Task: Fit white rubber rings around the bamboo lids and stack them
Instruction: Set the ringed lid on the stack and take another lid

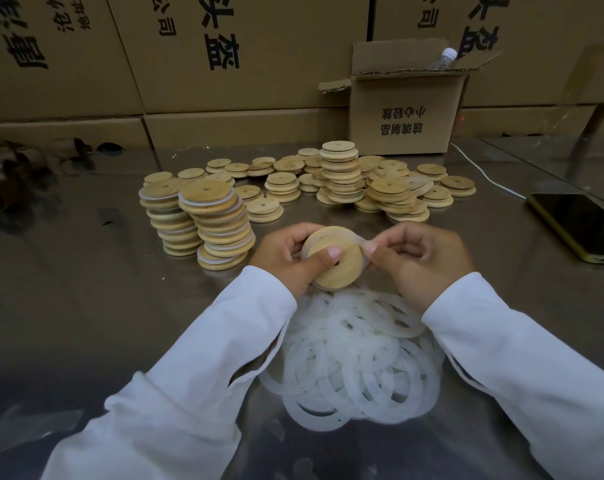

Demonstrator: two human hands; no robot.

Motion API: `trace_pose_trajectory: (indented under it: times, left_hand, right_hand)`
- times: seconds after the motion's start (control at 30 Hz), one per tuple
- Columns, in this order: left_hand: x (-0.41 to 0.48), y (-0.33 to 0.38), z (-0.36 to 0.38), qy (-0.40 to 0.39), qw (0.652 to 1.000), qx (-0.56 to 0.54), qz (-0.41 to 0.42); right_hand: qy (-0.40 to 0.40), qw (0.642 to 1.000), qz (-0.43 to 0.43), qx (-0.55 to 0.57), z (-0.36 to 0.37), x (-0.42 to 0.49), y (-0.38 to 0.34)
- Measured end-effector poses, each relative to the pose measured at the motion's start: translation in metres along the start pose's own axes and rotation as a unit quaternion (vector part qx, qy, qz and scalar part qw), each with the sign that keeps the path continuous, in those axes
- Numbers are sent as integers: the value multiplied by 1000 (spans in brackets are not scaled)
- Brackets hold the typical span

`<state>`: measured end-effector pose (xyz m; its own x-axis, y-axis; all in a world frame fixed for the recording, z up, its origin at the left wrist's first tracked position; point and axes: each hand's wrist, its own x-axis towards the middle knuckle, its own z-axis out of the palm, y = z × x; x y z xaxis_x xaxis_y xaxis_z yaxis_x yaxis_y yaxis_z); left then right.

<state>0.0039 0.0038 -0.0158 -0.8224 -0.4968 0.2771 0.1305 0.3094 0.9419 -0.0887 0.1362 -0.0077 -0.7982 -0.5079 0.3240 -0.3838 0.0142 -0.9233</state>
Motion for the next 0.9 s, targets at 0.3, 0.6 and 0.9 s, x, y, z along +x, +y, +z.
trace_pose_trajectory:
  times: [0.3,0.6,0.9]
  left_hand:
    - [0,1,3,17,1000,-18,-4]
    - [-1,2,3,26,999,-27,6]
    - [-1,3,2,20,999,-37,-13]
  right_hand:
    - [-14,999,-30,-4,1,0,-1]
    - [-40,999,-14,24,1,-2,-4]
    - [-35,999,5,-16,-1,-1,-5]
